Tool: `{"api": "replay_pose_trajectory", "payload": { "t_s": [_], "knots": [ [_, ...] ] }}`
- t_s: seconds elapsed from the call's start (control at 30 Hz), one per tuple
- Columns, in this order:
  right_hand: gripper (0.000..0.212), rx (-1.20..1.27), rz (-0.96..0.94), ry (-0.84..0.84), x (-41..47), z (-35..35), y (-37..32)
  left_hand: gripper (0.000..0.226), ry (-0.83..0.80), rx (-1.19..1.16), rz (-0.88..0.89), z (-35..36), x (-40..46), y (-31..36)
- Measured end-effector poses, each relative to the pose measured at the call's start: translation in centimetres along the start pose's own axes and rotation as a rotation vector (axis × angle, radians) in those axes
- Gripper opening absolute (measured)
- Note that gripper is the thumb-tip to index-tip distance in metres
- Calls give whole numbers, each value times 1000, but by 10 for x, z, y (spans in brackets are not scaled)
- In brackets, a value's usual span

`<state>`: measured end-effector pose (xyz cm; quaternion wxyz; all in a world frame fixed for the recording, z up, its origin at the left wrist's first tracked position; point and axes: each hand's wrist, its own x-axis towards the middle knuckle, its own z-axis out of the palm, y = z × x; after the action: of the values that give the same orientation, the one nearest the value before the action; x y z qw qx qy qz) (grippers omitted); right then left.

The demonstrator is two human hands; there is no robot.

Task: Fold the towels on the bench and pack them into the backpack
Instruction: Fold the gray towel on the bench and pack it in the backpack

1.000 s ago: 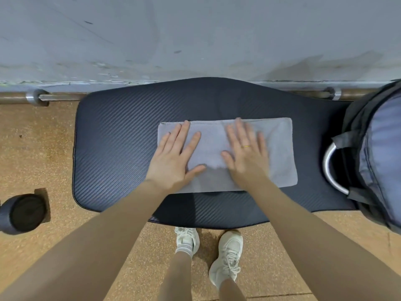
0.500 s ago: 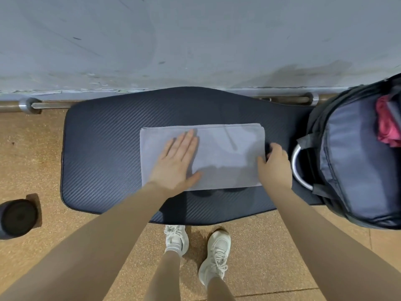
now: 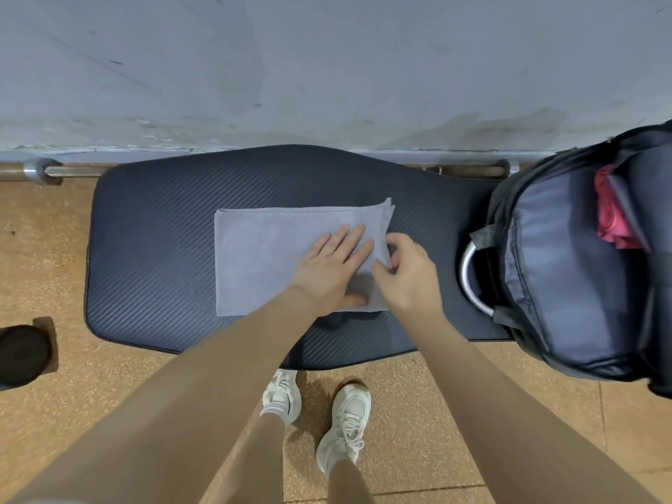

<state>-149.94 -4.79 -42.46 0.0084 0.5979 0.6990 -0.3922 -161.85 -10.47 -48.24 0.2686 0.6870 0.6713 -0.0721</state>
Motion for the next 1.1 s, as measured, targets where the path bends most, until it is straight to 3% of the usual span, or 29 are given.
{"api": "replay_pose_trajectory", "payload": {
  "t_s": [0.13,0.27,0.43,0.53,0.63,0.77,0.87,1.0,1.1],
  "knots": [
    [44,-204,-31,-78,-17,12,-42,65,105,-165,-239,-15,-42,-33],
    [43,-234,-31,-183,-20,41,-70,61,82,-225,-426,-20,-80,-70],
    [45,-191,-125,-308,-17,82,-77,58,172,-396,-609,-13,-91,-100],
    [43,-169,-210,-248,-19,85,-67,52,193,-520,-760,-8,-97,-101],
    [52,-401,-415,-120,-16,76,-49,47,206,-601,-840,-5,-98,-95],
    [71,-649,-451,-311,-5,76,-34,48,180,-740,-922,-4,-88,-89],
    [79,-751,-407,-330,2,83,-30,42,109,-834,-962,0,-83,-93],
    [78,-846,-317,-416,12,91,-32,29,175,-951,-838,-3,-89,-95],
    [77,-710,-311,-468,11,85,-39,23,218,-949,-685,-19,-103,-85]
  ]
}}
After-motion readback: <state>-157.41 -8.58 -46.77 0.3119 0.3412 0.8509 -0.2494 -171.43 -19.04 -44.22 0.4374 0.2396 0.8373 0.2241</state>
